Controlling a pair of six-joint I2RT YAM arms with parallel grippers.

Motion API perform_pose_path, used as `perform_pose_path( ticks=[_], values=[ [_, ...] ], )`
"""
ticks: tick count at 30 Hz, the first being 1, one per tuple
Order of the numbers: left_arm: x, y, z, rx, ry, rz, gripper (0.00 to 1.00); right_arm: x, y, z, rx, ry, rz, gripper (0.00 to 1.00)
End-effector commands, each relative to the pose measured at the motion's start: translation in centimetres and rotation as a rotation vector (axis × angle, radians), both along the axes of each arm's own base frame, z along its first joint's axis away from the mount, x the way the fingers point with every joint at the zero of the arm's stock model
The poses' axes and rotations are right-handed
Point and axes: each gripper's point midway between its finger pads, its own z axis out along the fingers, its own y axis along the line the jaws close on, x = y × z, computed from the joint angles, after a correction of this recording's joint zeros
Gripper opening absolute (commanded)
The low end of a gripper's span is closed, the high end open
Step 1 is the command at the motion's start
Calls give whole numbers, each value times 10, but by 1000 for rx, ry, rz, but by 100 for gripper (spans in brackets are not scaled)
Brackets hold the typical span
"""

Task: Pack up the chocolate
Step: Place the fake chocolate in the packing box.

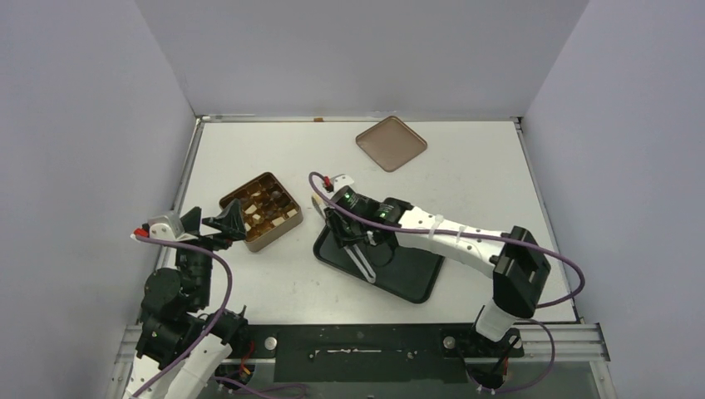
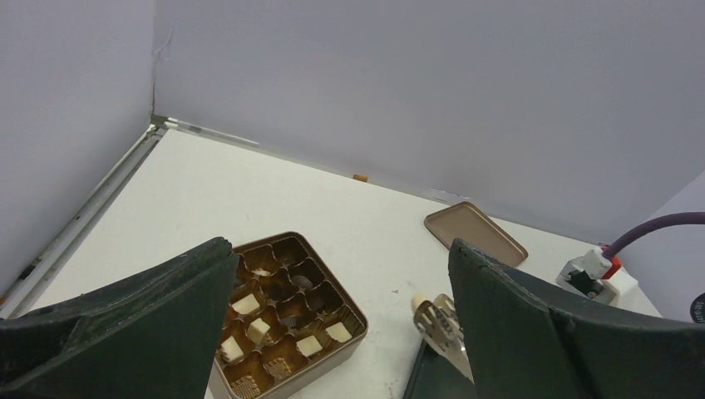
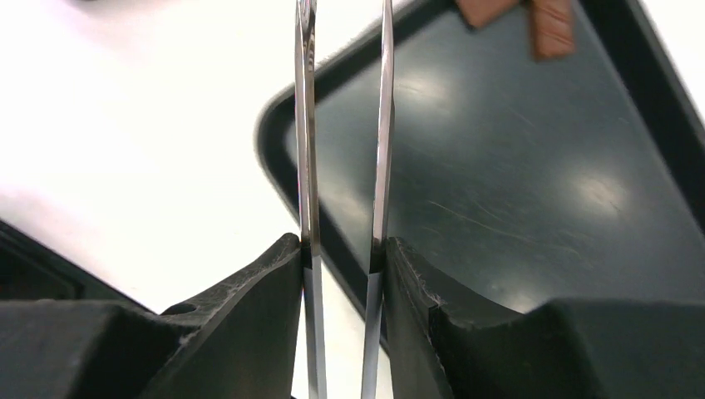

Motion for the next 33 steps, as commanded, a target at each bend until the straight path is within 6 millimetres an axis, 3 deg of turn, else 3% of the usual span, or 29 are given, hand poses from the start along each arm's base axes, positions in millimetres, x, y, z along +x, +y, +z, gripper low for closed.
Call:
perform_pose_path(
  ticks=[1, 7, 13, 24, 33],
  values=[
    [-5, 5, 14, -14, -45, 13, 97, -5, 62, 23, 113, -42, 124, 24],
    [-7, 8, 14, -18, -47, 27, 98, -24, 120, 15, 100, -37, 246, 25],
    [-7, 9, 14, -17, -44, 31, 97, -26, 148, 14, 107, -46, 293, 25],
    [-8, 10, 15, -20, -48, 33, 97, -27, 156, 0, 82, -18, 322, 29],
    [-8, 9, 14, -18, -47, 28, 97, -23, 156, 2, 72, -24, 316, 36]
  ],
)
